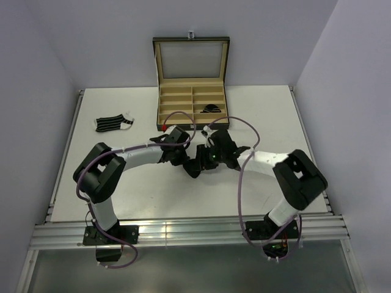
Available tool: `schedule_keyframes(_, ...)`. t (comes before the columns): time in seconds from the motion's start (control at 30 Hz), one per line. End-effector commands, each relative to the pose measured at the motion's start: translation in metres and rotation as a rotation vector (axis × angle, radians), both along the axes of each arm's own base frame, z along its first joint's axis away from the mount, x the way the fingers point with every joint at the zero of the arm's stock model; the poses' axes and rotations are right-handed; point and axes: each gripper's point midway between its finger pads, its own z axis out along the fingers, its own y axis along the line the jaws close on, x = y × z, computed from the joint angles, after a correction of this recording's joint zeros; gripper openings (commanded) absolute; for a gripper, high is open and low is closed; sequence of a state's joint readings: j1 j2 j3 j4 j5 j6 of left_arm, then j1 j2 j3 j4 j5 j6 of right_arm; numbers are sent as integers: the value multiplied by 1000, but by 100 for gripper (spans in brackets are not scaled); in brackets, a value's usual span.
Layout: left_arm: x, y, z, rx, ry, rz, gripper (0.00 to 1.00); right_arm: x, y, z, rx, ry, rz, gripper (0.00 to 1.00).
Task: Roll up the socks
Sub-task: Roll the sock at the center of the board.
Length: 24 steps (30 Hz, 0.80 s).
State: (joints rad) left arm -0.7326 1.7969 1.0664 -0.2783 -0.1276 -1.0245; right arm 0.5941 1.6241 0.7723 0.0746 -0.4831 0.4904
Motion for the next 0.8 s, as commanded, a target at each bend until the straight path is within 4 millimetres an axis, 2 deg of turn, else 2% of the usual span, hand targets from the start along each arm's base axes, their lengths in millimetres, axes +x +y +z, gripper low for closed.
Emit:
schedule_keyframes(0.0,-31,27,-31,173,136,-95,0,23,-26,15,-238,-308,-105,49)
schedule_keyframes(0.03,-32,27,-32,179,144,-104,0,23,-28,20,-265,-357,-119,51)
schedule_keyframes(0.07,-33,27,-33,181,153,-115,0,17,-21,25,-278,-408,-104,53)
schedule_keyframes(0.1,-32,26,-32,180,154,-119,0,17,-19,39,-279,-483,-102,55)
schedule_keyframes(0.13,-33,25,-33,181,157,-124,0,20,-25,41,-325,-539,-137,55)
schedule_keyframes(0.17,-34,23,-32,176,162,-135,0,11,-15,45,-326,-578,-105,56)
schedule_keyframes(0.27,-33,21,-32,172,166,-148,0,10,-12,55,-371,-679,-108,57)
schedule_keyframes(0.3,-34,20,-32,168,169,-154,0,4,-4,56,-373,-704,-75,57)
schedule_keyframes(0.5,-33,18,-32,162,176,-166,0,1,9,38,-485,-755,-20,57)
schedule_keyframes(0.53,-34,17,-31,161,177,-168,0,-2,17,38,-489,-765,-2,57)
schedule_keyframes(0.57,-33,18,-32,163,178,-169,0,-3,19,29,-518,-760,15,57)
schedule_keyframes(0.77,-35,17,-32,159,183,-172,0,-11,32,18,-608,-804,57,57)
